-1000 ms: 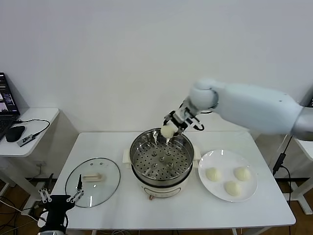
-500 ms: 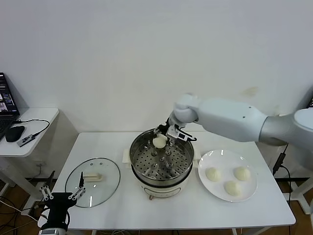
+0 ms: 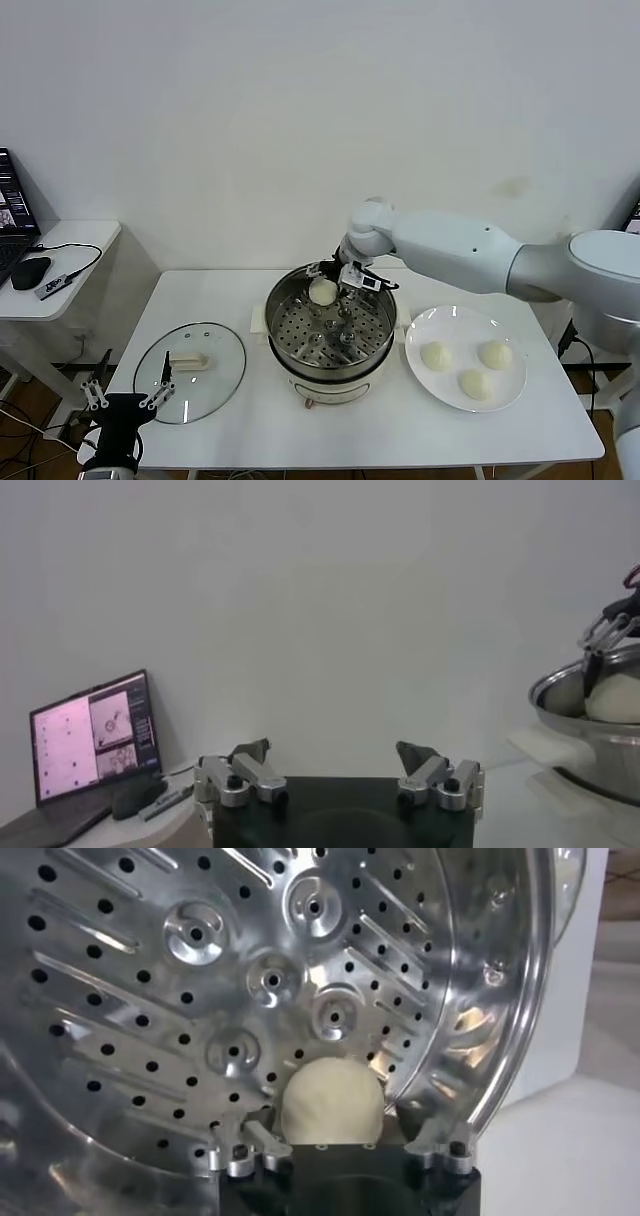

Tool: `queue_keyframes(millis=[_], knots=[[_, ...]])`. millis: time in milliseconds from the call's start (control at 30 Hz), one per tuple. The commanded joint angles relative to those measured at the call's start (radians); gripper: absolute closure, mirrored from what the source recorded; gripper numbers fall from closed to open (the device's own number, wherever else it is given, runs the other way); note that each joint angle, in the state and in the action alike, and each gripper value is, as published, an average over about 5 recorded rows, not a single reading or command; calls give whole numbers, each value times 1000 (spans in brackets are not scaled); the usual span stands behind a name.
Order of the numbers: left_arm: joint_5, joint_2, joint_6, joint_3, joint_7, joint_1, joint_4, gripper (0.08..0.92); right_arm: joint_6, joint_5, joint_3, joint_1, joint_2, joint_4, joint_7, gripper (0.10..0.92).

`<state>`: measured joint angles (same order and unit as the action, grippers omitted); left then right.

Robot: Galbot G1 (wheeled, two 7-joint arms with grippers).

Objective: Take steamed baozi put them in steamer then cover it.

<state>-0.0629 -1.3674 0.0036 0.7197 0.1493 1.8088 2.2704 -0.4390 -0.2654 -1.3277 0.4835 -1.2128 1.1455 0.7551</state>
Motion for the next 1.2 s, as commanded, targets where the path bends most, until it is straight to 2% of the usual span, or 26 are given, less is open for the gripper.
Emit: queue_keyframes(millis=[33, 100, 200, 367, 500, 667, 800, 1000, 1200], knots=[[3, 6, 5, 0, -2, 0, 8, 177, 117, 297, -29, 152, 68, 129, 91, 205], [6, 11, 8, 0, -4, 0, 12, 177, 214, 406, -42, 211, 119, 201, 146, 203], [13, 20, 11, 1, -8, 1, 16, 177, 361, 496, -47, 284, 223, 312, 215, 203], [21, 35, 13, 2, -13, 4, 18, 177, 574, 532, -56, 356, 415, 463, 264, 203], [25, 44, 14, -2, -15, 3, 19, 177, 686, 530, -76, 360, 593, 537, 267, 203], [25, 54, 21, -11, -17, 6, 33, 177, 739, 472, -97, 294, 767, 594, 254, 203], [24, 58, 22, -11, -18, 11, 40, 177, 751, 433, -100, 210, 833, 617, 245, 203], [21, 55, 24, -6, -17, 12, 47, 177, 768, 382, -15, 7, 863, 602, 218, 203], [18, 45, 25, -2, -17, 13, 52, 177, 784, 359, 170, -243, 823, 529, 190, 203]])
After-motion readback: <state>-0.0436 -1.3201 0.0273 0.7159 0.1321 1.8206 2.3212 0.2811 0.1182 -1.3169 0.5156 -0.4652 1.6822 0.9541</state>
